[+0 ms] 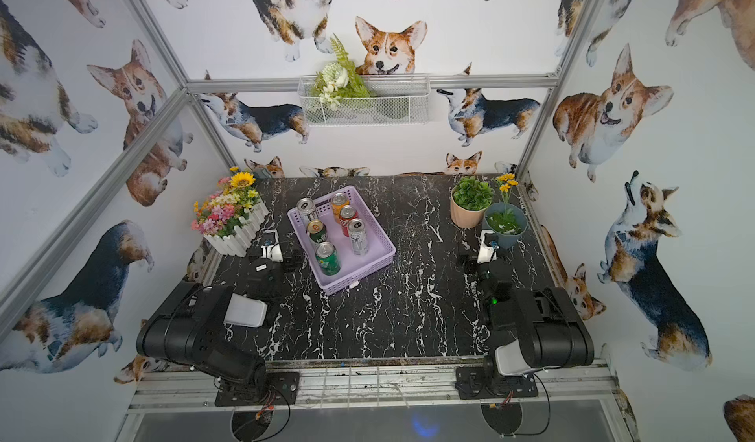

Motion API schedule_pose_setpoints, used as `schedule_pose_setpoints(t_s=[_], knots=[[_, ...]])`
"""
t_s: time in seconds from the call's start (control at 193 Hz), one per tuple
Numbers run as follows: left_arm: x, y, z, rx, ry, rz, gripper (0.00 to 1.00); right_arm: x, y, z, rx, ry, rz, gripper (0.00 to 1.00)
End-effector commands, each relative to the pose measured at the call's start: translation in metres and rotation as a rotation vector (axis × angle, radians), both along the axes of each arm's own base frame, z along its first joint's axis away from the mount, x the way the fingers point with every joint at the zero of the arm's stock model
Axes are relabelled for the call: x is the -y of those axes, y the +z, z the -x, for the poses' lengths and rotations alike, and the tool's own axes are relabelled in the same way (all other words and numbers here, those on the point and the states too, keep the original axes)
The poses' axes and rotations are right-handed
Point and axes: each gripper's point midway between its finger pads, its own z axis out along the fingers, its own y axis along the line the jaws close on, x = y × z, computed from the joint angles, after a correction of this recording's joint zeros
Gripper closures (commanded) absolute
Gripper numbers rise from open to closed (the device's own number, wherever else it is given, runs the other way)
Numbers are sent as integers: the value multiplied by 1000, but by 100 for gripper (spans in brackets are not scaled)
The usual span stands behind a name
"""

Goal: Take out the drinks from the basket
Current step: Pick up the drink from the basket.

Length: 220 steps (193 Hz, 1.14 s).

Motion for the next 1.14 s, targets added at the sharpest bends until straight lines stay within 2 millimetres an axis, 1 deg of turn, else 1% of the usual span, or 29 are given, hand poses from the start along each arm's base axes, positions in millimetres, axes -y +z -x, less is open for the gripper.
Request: schedule_pose_setpoints(t_s=[0.0, 0.85, 1.103, 1.135], knots=[[-1, 6, -2, 24, 5, -6, 0, 2, 4, 0, 15, -15, 12, 0], [-1, 6, -1, 24, 4, -8, 0, 3, 4, 0, 16, -17, 8, 0], [-4, 4, -6, 6, -21, 22, 0, 3, 5, 0, 17, -19, 8, 0], [-4, 4, -5, 8, -20, 22, 0, 7, 7, 1, 27, -43, 4, 0]])
